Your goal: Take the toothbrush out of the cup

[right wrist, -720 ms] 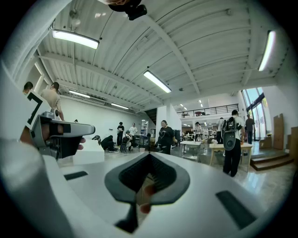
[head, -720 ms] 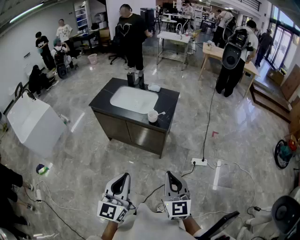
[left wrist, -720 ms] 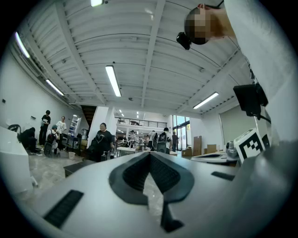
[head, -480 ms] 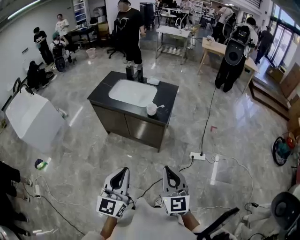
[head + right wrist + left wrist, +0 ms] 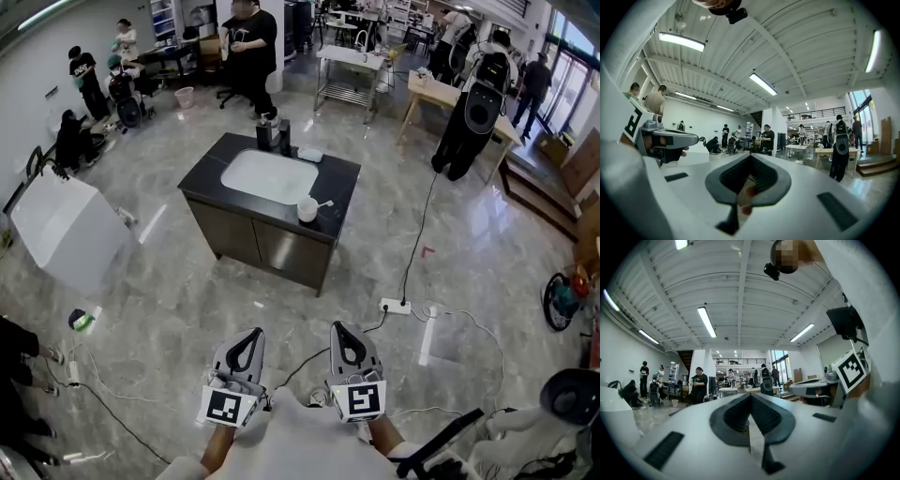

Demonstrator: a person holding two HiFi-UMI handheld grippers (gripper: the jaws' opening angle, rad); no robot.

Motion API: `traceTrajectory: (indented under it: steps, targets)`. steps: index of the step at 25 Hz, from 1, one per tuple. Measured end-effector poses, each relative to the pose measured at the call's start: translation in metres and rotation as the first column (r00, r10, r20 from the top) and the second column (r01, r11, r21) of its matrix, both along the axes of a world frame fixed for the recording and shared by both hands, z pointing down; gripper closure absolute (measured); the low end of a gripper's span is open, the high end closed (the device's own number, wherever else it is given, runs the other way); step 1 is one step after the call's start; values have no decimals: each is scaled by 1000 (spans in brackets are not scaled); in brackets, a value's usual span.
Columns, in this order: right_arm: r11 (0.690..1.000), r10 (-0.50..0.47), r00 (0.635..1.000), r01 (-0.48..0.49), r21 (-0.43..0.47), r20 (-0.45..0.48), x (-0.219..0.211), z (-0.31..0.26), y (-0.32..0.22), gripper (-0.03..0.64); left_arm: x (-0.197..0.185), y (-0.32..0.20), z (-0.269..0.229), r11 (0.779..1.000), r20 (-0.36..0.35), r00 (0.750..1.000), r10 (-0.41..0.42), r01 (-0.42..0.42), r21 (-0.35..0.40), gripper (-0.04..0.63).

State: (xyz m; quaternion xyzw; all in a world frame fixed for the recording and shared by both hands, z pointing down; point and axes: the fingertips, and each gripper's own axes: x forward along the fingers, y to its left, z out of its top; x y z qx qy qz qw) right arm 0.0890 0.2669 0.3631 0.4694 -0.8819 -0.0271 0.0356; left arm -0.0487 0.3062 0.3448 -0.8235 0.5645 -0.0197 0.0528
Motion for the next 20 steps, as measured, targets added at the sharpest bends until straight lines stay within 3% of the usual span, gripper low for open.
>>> traceTrajectory:
  steps: [9, 15, 20]
  targets:
    - [999, 44, 998, -45, 25, 36, 1, -13, 10, 612, -7, 6, -1, 999, -38, 998, 48, -48, -9, 600]
    - [996, 91, 996, -91, 22, 3, -10, -13, 19, 612, -21, 9, -6, 997, -123, 990, 72, -76, -25, 600]
    - [991, 133, 991, -133, 9, -23, -22, -5, 25, 612, -36, 6, 8, 991, -39, 991, 126, -127, -41, 600]
